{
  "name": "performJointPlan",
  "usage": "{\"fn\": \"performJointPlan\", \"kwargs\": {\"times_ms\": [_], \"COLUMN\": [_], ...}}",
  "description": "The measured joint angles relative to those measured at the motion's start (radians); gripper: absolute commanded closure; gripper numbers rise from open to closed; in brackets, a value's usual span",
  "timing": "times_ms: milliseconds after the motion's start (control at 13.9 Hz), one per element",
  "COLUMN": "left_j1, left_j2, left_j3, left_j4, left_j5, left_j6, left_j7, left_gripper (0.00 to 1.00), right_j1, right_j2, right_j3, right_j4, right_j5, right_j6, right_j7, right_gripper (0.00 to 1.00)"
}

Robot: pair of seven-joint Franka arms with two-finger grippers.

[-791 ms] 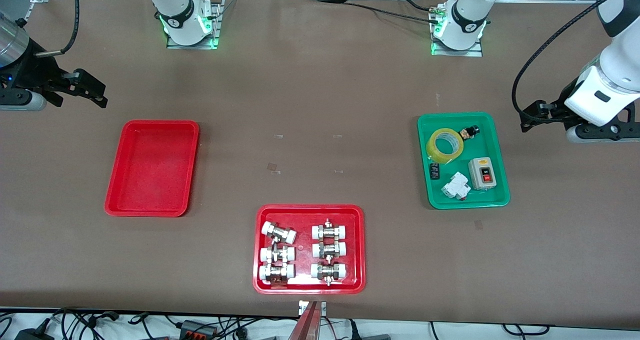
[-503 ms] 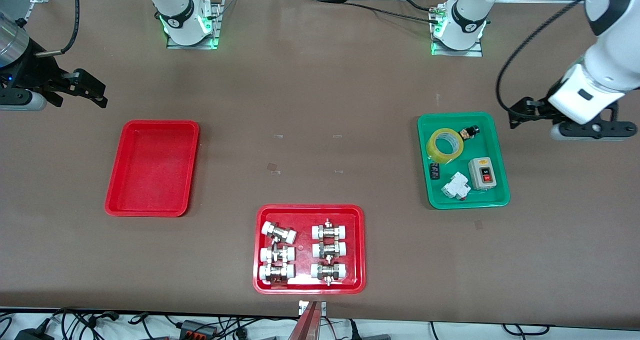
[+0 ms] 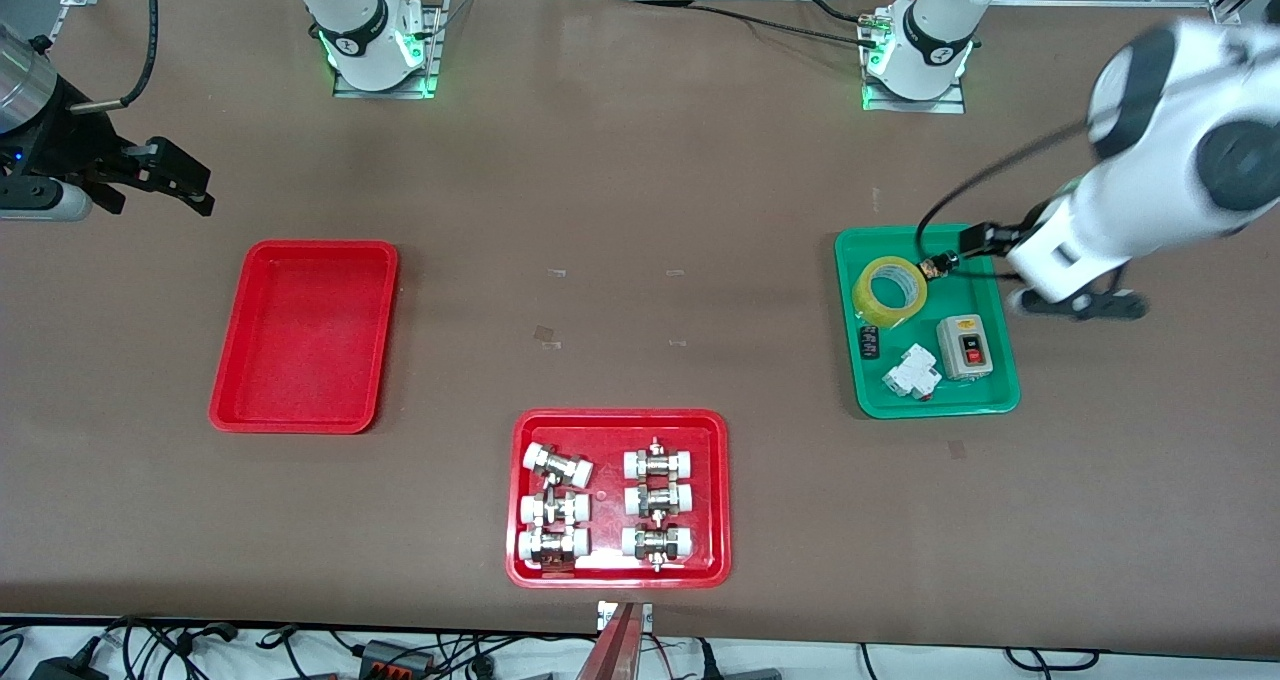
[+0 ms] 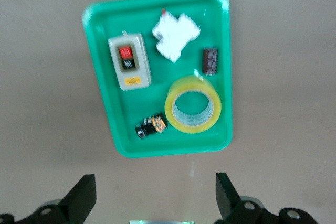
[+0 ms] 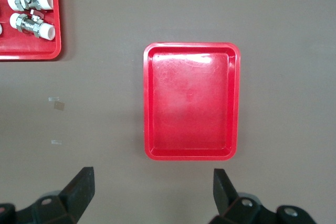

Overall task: Left arm passes tape to right arm into tray
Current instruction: 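Move the left gripper down over the yellow tape roll in the green tray, then close the left gripper on the rim of the yellow tape roll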

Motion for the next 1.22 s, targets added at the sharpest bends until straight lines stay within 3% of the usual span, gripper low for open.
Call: {"fn": "performJointPlan", "kwargs": {"times_ms": [216,503,791,863,1222], "left_j1": [-0.003,-0.004,-0.01,-0.009,-0.002], "left_j2": [0.183,0.322,0.361,0.368,0.38], "left_j3": [-0.002,-0.003,-0.003,-0.002,0.002], "left_j4": [-0.001,0.0,0.002,0.001,-0.1], "left_j5": [-0.02,-0.023,-0.023,-0.022,-0.022], "left_j6": [0.004,-0.009,0.0,0.015,0.2], "left_j7": [-0.001,0.001,0.0,0.0,-0.002], "left_gripper": [0.0,0.0,0.03,0.0,0.0], "right_j1": [0.0,0.0,0.0,0.0,0.0], "right_j2": [0.0,0.0,0.001,0.001,0.001], "right_j3": [0.0,0.0,0.0,0.0,0.0], "right_j4": [0.002,0.002,0.002,0.002,0.002], "right_j5": [0.0,0.0,0.0,0.0,0.0], "right_j6": [0.0,-0.001,-0.001,-0.001,-0.002], "right_j7": [0.0,0.0,0.0,0.0,0.0], "right_gripper": [0.0,0.0,0.0,0.0,0.0]}}
